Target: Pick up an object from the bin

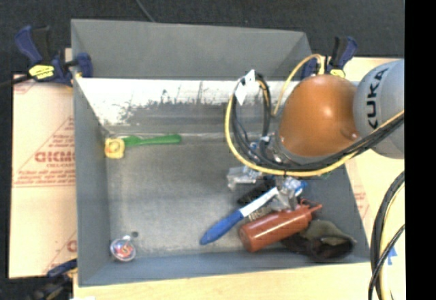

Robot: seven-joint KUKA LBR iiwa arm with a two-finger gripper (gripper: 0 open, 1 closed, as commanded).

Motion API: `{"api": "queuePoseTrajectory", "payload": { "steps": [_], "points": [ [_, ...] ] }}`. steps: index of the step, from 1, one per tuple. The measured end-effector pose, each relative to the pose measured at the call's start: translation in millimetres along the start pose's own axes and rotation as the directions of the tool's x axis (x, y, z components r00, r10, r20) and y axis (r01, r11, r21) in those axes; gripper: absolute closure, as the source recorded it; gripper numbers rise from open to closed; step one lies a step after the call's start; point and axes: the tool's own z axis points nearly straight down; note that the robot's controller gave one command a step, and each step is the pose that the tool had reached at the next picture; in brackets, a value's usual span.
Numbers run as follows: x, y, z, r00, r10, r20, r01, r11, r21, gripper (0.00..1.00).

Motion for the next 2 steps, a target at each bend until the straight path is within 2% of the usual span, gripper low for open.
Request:
{"api": "queuePoseTrajectory", "payload": {
  "steps": [1, 2],
  "points": [
    [-0.5, -1.1, -2.1, 1.000, 0.003, 0.001, -0.003, 1.000, 0.003, 1.00],
    [-0.6, -1.1, -2.1, 1.000, 0.003, 0.001, -0.003, 1.000, 0.003, 1.00]
  ]
}}
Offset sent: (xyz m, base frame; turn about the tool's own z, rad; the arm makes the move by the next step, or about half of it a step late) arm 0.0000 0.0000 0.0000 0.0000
